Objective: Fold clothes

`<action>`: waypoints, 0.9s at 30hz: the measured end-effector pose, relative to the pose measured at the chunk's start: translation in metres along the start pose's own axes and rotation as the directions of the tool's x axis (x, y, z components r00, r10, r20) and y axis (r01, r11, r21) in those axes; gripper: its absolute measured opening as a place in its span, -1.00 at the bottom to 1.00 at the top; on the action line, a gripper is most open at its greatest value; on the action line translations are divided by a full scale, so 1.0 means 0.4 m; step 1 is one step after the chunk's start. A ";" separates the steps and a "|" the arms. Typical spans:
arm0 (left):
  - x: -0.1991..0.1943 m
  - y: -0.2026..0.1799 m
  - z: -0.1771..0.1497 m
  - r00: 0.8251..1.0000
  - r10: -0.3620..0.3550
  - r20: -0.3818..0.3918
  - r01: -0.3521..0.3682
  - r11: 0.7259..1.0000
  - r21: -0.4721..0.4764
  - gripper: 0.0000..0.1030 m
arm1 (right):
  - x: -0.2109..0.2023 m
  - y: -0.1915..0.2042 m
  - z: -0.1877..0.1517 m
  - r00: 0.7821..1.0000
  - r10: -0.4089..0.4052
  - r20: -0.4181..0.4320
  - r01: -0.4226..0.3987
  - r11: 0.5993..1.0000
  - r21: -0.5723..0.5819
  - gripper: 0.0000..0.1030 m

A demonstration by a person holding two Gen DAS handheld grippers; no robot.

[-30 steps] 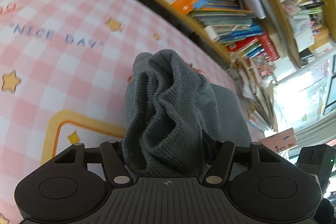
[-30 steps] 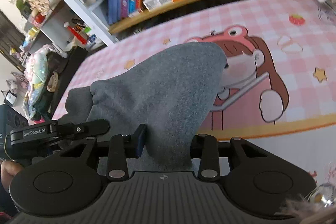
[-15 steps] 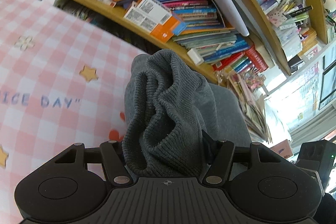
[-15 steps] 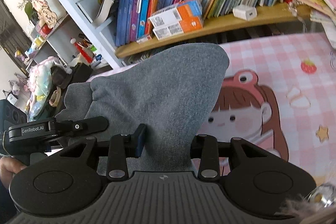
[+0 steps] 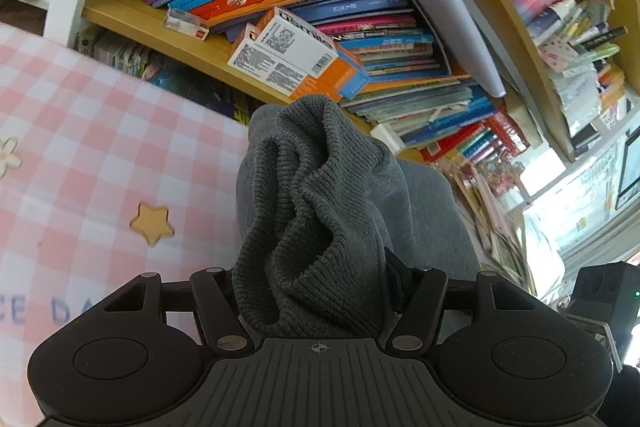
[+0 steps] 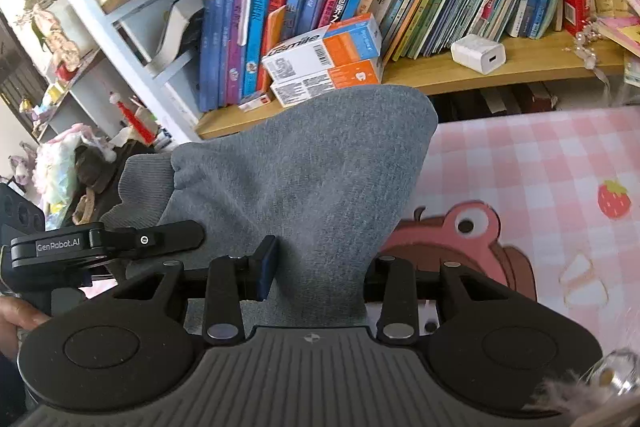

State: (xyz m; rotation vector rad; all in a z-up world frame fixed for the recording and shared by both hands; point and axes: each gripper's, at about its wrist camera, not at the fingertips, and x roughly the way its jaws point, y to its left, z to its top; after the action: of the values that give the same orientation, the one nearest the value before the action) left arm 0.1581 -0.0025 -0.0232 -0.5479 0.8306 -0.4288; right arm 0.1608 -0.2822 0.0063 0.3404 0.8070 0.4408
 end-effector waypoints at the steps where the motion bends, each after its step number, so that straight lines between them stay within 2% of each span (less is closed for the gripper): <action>1: 0.010 0.004 0.008 1.000 0.002 0.000 -0.002 1.000 0.000 0.19 | 0.011 -0.007 0.008 1.000 0.000 -0.001 0.000 1.000 0.000 -0.33; 10: 0.095 0.037 0.063 1.000 0.015 -0.001 -0.015 1.000 0.007 0.19 | 0.110 -0.066 0.064 1.000 -0.003 -0.011 0.004 1.000 0.004 -0.31; 17: 0.139 0.075 0.066 0.999 0.029 -0.018 -0.029 0.999 -0.031 0.19 | 0.166 -0.099 0.068 0.999 -0.009 -0.030 0.010 1.000 0.018 -0.28; 20: 0.144 0.088 0.060 0.999 0.027 -0.017 -0.028 0.998 -0.053 0.21 | 0.176 -0.110 0.062 1.000 -0.012 -0.028 0.013 0.999 0.032 -0.18; 23: 0.143 0.096 0.057 0.999 0.038 -0.018 -0.039 0.996 -0.074 0.29 | 0.171 -0.114 0.055 0.999 -0.029 -0.016 0.029 0.999 0.043 0.06; 26: 0.127 0.091 0.056 0.998 0.059 -0.005 -0.059 0.995 -0.076 0.39 | 0.157 -0.105 0.052 0.996 -0.091 0.007 0.090 0.995 0.035 0.37; 27: 0.115 0.089 0.055 0.998 0.066 0.006 -0.066 0.995 -0.074 0.41 | 0.148 -0.101 0.050 0.993 -0.112 0.021 0.112 0.993 0.029 0.39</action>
State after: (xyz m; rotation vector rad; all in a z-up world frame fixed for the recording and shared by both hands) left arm 0.2083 0.0061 -0.0588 -0.5886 0.8568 -0.3363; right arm 0.2218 -0.2898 -0.0354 0.3236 0.8066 0.3206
